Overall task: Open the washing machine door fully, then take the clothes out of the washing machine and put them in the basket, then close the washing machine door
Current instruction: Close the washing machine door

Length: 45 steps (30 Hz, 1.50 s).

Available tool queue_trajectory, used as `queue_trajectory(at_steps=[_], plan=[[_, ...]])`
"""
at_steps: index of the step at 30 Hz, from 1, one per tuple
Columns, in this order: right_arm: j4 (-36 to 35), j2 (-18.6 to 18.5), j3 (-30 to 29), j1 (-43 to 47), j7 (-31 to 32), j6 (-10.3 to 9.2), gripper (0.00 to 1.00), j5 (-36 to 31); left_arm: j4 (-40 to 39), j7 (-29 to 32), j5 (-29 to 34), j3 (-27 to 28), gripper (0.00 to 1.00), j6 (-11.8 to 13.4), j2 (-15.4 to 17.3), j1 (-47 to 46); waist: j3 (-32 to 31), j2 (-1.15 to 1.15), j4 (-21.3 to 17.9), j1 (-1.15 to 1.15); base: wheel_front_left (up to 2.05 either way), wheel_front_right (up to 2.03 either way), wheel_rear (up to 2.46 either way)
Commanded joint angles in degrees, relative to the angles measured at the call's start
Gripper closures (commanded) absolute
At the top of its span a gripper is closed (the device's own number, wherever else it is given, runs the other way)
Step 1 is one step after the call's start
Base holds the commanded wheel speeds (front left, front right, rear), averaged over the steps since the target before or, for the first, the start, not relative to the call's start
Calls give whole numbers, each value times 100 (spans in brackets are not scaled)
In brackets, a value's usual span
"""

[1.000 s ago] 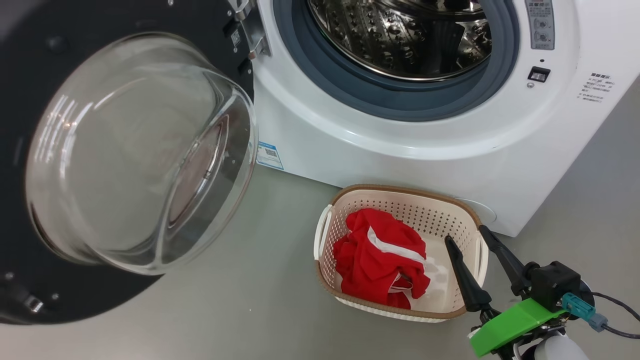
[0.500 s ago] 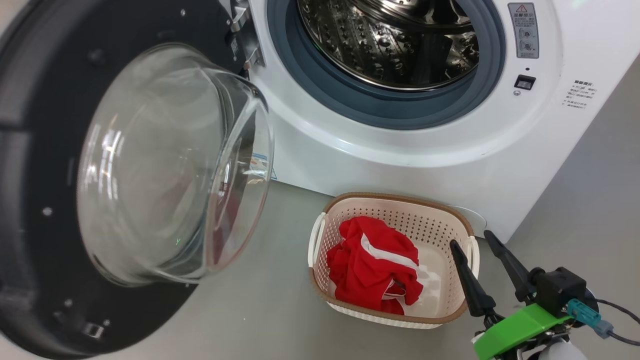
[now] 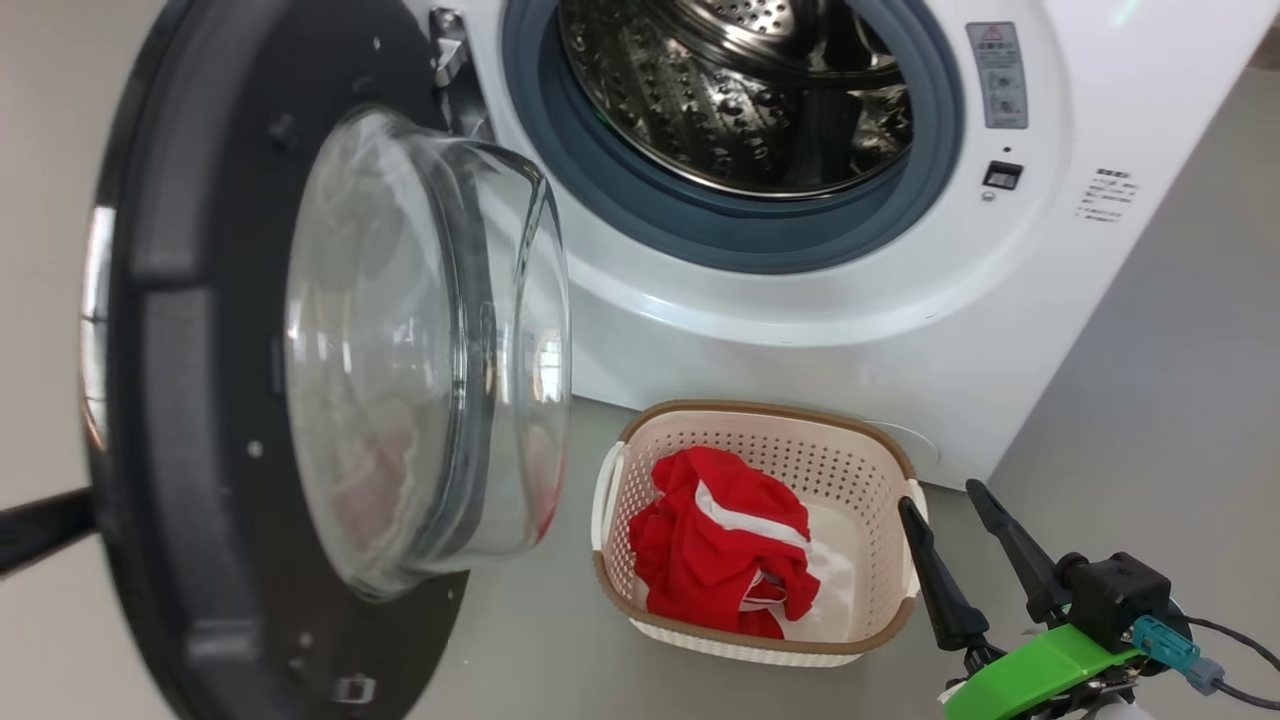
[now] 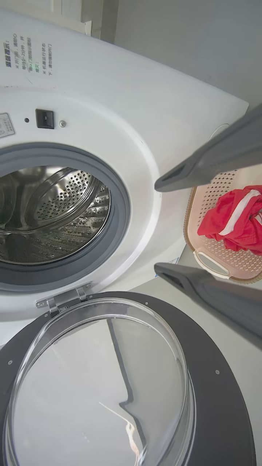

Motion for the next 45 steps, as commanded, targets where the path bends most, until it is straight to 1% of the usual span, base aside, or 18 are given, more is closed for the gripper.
queue_trajectory(at_steps=[1,12,19,26,32,38,45], plan=[[-158,2,129,7,-28,9,0,31,-281,68,-7,220,100,-20,224,-102,-40,0,-64,0,0,0,0],[-184,17,116,80,-28,9,0,42,-1072,13,289,-48,100,-20,-474,-138,-85,0,-392,0,0,0,0],[-225,53,92,69,-28,9,0,23,-1239,-183,575,-287,100,-20,-886,-305,-41,0,-612,0,0,0,0],[-248,111,54,24,-28,9,0,-3,-1228,-465,859,-585,100,-20,-1268,-605,35,0,-861,0,0,0,0],[-280,164,19,-19,-28,9,0,-24,-1129,-861,1125,-711,100,-20,-1454,-787,130,0,-1137,0,0,0,0],[-325,233,-10,-106,-28,9,0,-62,-1040,-1312,1235,-832,100,-20,-1632,-1040,324,0,-1437,0,0,0,0],[-363,299,-12,-245,-28,9,0,-95,-913,-1694,1262,-903,100,-20,-1727,-1351,532,0,-1696,0,0,0,0]])
